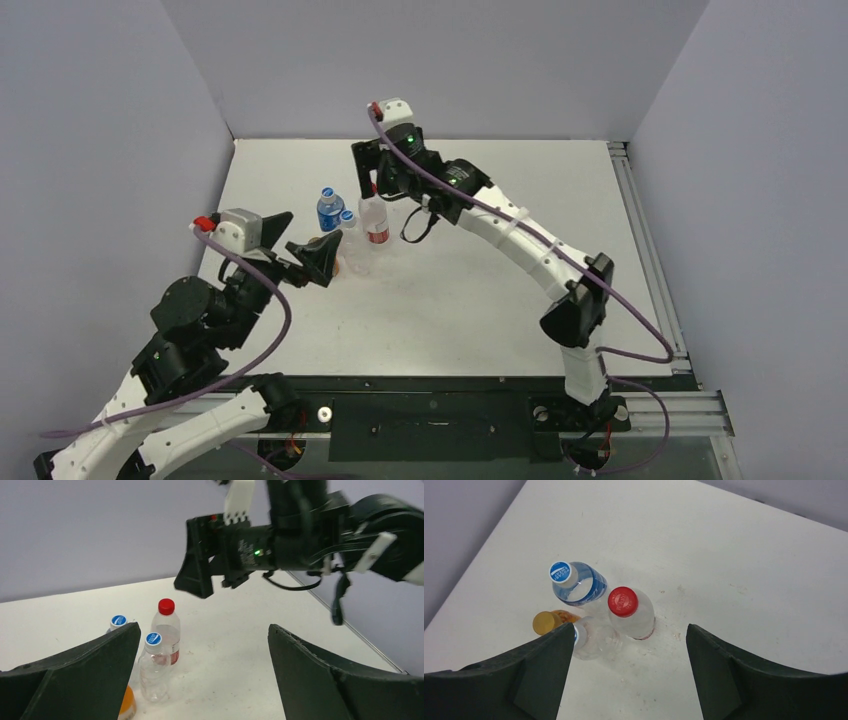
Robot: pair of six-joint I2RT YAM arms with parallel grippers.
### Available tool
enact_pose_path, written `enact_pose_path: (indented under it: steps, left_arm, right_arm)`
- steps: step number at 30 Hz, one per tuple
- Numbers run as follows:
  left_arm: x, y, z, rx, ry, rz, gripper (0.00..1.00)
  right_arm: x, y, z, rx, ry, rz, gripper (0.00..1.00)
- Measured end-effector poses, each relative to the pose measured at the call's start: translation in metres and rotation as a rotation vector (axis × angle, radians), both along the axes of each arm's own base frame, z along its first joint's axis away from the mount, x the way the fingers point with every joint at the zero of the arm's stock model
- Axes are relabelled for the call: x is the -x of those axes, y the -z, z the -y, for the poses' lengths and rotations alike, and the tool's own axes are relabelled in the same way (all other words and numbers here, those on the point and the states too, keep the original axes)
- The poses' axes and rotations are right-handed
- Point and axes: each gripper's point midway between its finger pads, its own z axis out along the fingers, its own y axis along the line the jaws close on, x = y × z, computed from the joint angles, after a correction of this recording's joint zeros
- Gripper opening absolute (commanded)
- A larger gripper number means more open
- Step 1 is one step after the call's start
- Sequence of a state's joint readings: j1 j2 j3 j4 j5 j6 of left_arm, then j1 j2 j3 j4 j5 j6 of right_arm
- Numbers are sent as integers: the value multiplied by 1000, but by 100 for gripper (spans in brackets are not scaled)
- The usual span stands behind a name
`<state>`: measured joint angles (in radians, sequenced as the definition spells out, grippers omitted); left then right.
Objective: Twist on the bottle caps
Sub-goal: Reset both arms
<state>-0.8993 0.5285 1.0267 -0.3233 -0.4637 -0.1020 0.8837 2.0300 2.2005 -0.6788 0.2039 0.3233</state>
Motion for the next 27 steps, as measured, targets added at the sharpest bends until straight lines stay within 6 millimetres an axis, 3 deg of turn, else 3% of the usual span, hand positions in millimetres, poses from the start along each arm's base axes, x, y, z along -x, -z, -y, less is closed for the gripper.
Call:
enact_pose_path:
  steps: [3, 6, 10, 14, 18, 22, 27]
  left_arm:
    - [-12, 2, 18, -13, 7, -48, 96]
    - [-24, 7, 37, -33, 18, -101, 97]
    - [-41, 25, 66, -73, 38, -177, 97]
    - [-54, 56, 94, -124, 65, -266, 96]
    - [-65, 87, 112, -167, 72, -353, 96]
    - [-72, 108, 118, -170, 40, -423, 97]
    - [-76, 111, 111, -144, -16, -448, 96]
  right_arm:
    - [12, -39, 35, -75, 41, 32, 77]
    - [27, -72, 83, -154, 108, 67, 78]
    - [53, -97, 154, -261, 219, 109, 78]
    - [83, -96, 206, -327, 301, 125, 78]
    - [109, -90, 244, -372, 360, 136, 78]
    - [129, -87, 262, -417, 376, 144, 78]
    - [144, -78, 273, -443, 385, 137, 78]
